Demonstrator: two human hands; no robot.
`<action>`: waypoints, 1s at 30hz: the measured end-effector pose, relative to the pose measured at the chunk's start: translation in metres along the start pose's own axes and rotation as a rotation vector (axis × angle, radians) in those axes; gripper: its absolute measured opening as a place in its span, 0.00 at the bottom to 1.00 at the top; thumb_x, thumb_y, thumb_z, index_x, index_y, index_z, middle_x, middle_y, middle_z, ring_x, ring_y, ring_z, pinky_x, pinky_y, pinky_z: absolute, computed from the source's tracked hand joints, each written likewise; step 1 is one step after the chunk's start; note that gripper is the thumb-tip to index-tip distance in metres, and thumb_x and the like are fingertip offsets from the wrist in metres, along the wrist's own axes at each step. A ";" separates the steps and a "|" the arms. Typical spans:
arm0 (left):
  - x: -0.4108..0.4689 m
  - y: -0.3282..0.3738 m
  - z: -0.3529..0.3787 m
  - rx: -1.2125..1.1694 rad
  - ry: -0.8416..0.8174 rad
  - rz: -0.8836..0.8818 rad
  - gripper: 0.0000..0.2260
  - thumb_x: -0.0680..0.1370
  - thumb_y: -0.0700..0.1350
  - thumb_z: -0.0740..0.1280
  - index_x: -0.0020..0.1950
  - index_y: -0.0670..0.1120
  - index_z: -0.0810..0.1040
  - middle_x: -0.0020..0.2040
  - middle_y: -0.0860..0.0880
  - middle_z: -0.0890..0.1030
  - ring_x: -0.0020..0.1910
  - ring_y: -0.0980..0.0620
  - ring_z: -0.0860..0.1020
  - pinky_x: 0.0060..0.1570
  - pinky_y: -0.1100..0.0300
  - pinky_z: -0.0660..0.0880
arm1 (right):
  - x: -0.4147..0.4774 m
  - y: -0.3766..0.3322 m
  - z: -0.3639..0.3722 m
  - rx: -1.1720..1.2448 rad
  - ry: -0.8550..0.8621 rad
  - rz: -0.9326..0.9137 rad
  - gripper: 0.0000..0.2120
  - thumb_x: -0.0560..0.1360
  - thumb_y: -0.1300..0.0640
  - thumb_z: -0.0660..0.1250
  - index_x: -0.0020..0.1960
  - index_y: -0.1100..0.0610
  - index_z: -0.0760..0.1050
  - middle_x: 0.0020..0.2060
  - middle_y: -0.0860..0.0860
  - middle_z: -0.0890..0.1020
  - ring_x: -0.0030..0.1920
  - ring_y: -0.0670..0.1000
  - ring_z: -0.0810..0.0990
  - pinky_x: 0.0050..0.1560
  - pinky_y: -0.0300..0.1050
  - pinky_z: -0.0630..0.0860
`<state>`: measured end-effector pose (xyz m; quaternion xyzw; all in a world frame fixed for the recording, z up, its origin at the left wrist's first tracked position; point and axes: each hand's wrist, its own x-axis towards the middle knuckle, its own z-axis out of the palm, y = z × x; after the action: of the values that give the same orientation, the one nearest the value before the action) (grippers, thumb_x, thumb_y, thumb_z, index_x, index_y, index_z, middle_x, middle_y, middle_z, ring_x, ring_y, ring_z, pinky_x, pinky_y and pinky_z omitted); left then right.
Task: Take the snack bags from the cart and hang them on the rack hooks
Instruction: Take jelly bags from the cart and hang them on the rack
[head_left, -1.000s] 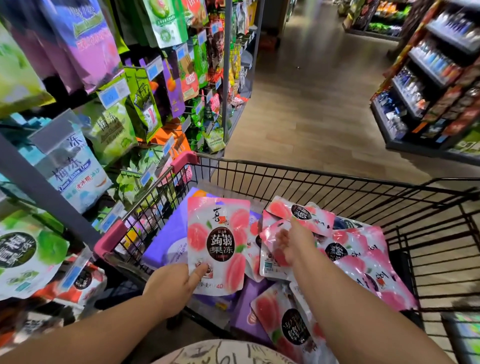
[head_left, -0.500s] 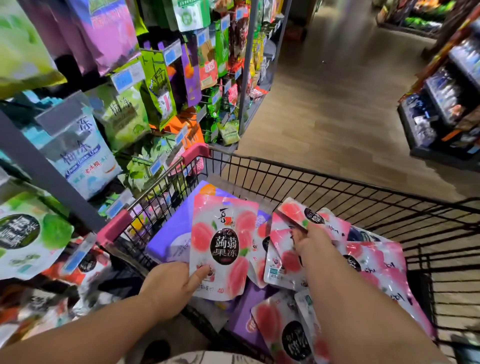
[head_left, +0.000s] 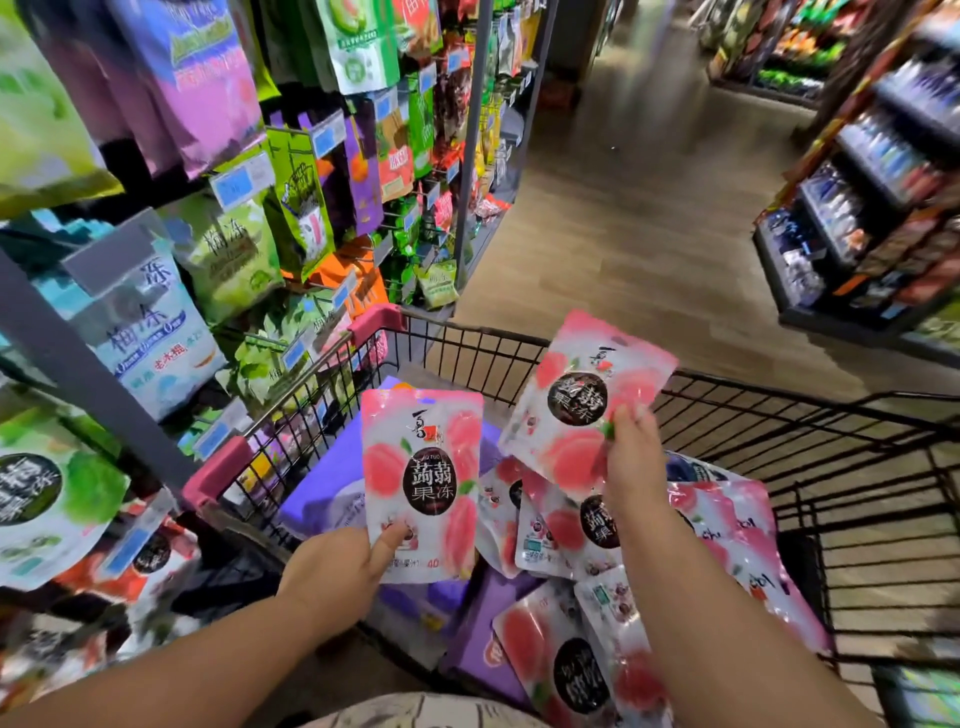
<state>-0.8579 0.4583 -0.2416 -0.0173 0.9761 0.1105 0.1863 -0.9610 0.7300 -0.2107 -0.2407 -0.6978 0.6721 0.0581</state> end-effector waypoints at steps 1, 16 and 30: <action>0.000 0.003 -0.002 -0.044 0.005 -0.016 0.22 0.83 0.57 0.45 0.69 0.54 0.70 0.53 0.45 0.78 0.58 0.44 0.77 0.47 0.55 0.68 | -0.005 -0.004 0.002 -0.010 -0.027 -0.021 0.07 0.78 0.41 0.60 0.51 0.40 0.75 0.51 0.49 0.81 0.53 0.52 0.79 0.56 0.54 0.75; -0.046 0.000 -0.113 -1.178 0.186 -0.152 0.13 0.84 0.48 0.53 0.61 0.45 0.73 0.55 0.50 0.77 0.45 0.60 0.77 0.33 0.74 0.75 | -0.078 -0.076 0.107 -0.220 -0.506 -0.299 0.10 0.82 0.49 0.60 0.57 0.48 0.78 0.53 0.45 0.82 0.59 0.47 0.78 0.61 0.44 0.71; -0.124 -0.076 -0.205 -1.693 0.627 -0.161 0.07 0.82 0.50 0.56 0.54 0.56 0.73 0.54 0.56 0.76 0.38 0.49 0.84 0.29 0.64 0.78 | -0.158 -0.185 0.229 -0.136 -0.740 -0.680 0.08 0.82 0.56 0.58 0.56 0.48 0.74 0.46 0.38 0.76 0.47 0.39 0.74 0.40 0.22 0.66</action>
<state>-0.8106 0.3380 -0.0263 -0.2459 0.5701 0.7682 -0.1561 -0.9628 0.4600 -0.0142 0.2513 -0.7527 0.6084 0.0067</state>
